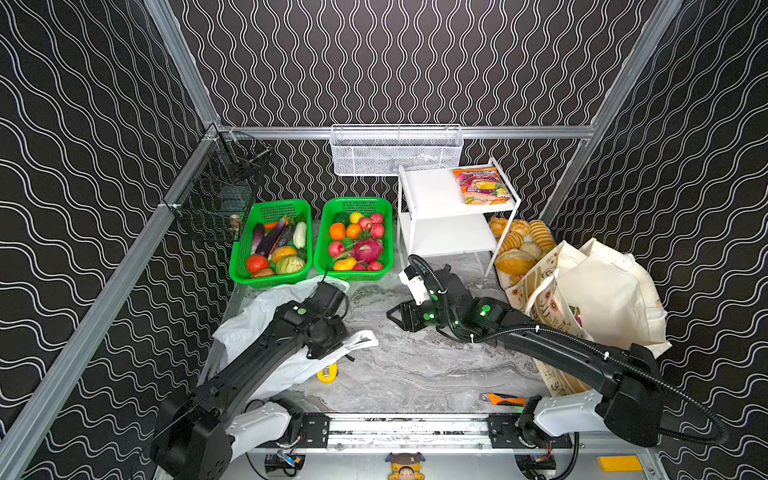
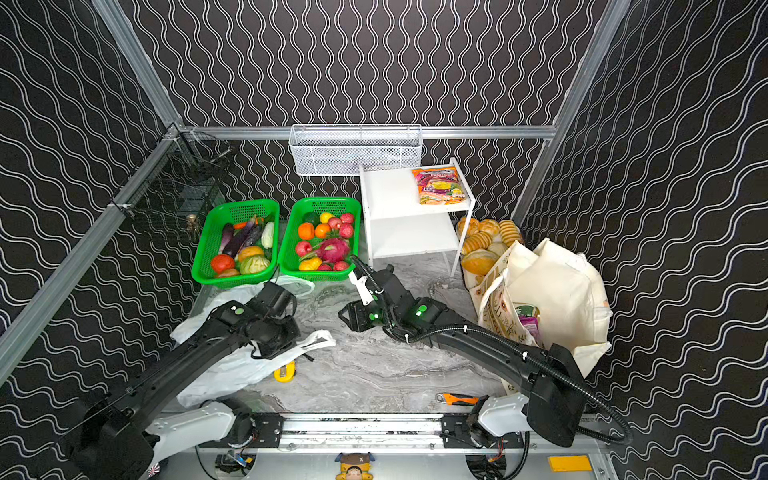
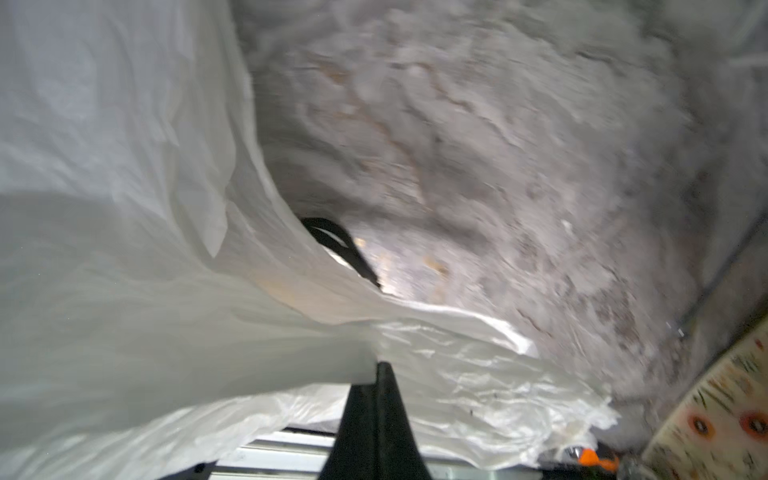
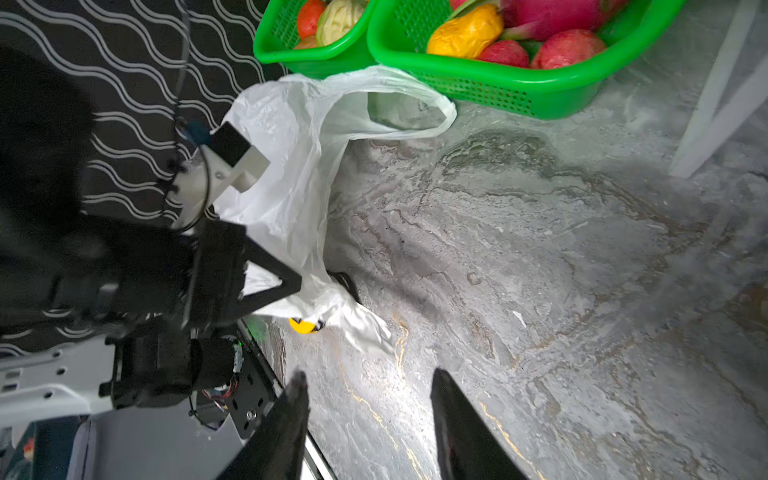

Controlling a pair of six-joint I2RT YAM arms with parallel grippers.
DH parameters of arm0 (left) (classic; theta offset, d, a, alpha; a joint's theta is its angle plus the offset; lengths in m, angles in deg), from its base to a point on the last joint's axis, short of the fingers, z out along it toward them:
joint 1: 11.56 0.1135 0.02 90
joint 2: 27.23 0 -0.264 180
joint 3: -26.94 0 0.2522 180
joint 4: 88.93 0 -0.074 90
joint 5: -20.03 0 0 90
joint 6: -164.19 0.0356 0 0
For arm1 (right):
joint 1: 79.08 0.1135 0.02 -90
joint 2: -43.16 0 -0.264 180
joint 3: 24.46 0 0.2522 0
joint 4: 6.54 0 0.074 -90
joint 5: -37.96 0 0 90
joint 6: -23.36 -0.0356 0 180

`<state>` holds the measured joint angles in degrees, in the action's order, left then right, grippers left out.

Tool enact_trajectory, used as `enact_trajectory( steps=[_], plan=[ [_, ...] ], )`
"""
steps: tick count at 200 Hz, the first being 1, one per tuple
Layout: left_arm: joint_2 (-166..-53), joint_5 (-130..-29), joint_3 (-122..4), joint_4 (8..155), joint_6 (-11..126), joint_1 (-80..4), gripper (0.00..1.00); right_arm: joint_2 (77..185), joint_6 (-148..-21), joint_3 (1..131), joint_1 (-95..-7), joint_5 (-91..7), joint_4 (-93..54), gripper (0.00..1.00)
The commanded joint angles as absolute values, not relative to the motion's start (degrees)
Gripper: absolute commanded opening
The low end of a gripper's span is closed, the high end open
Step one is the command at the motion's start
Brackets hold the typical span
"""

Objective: Place the mixed food into the grocery bags and tie them
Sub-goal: 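Pull the white plastic bag toward the table center with the left gripper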

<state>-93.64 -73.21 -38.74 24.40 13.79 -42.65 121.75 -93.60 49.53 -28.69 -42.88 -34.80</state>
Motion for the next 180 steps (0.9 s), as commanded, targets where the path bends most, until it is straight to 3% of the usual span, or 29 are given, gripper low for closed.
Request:
enact_trajectory(
  steps=[1,21,27,35,43,55,73,90,114,149,180],
  plan=[
    [-96.62,-71.96,-44.45,20.96,15.88,-48.35,0.00,120.42,-100.20,46.90,-31.91,-40.36,-30.93,0.49],
    [-99.95,-72.23,-48.43,19.23,19.58,-53.17,0.00,117.80,-102.64,40.99,-33.99,-39.17,-26.33,0.48],
    [-100.69,-71.37,-49.61,17.89,20.48,-53.94,0.05,117.09,-102.91,39.90,-34.14,-39.34,-25.67,0.48],
    [-101.33,-69.05,-51.38,15.72,21.64,-54.89,0.15,116.35,-102.78,38.96,-34.20,-39.26,-25.08,0.48],
    [-101.62,-65.51,-53.28,13.06,22.56,-55.28,0.33,115.96,-102.40,38.30,-34.26,-38.81,-24.73,0.48],
    [-101.87,-59.13,-56.07,9.37,23.69,-55.24,0.47,115.98,-101.83,37.92,-34.24,-37.87,-24.76,0.48],
    [-102.60,-49.93,-58.60,6.68,26.28,-54.94,0.79,116.66,-101.58,37.83,-34.28,-36.82,-25.32,0.48],
    [-105.18,-44.88,-60.82,6.33,29.81,-53.64,0.96,117.37,-101.45,38.14,-34.25,-35.97,-25.35,0.48],
    [-111.00,-46.96,-62.01,9.72,37.46,-50.16,0.96,118.28,-101.58,38.64,-34.17,-34.97,-24.53,0.48],
    [-118.80,-51.28,-61.62,15.46,42.84,-49.56,0.89,118.66,-103.56,37.79,-34.14,-34.71,-22.37,0.48],
    [-125.62,-49.16,-60.90,16.95,43.82,-49.61,0.82,117.87,-105.85,35.82,-34.21,-34.95,-20.12,0.48]
  ],
)
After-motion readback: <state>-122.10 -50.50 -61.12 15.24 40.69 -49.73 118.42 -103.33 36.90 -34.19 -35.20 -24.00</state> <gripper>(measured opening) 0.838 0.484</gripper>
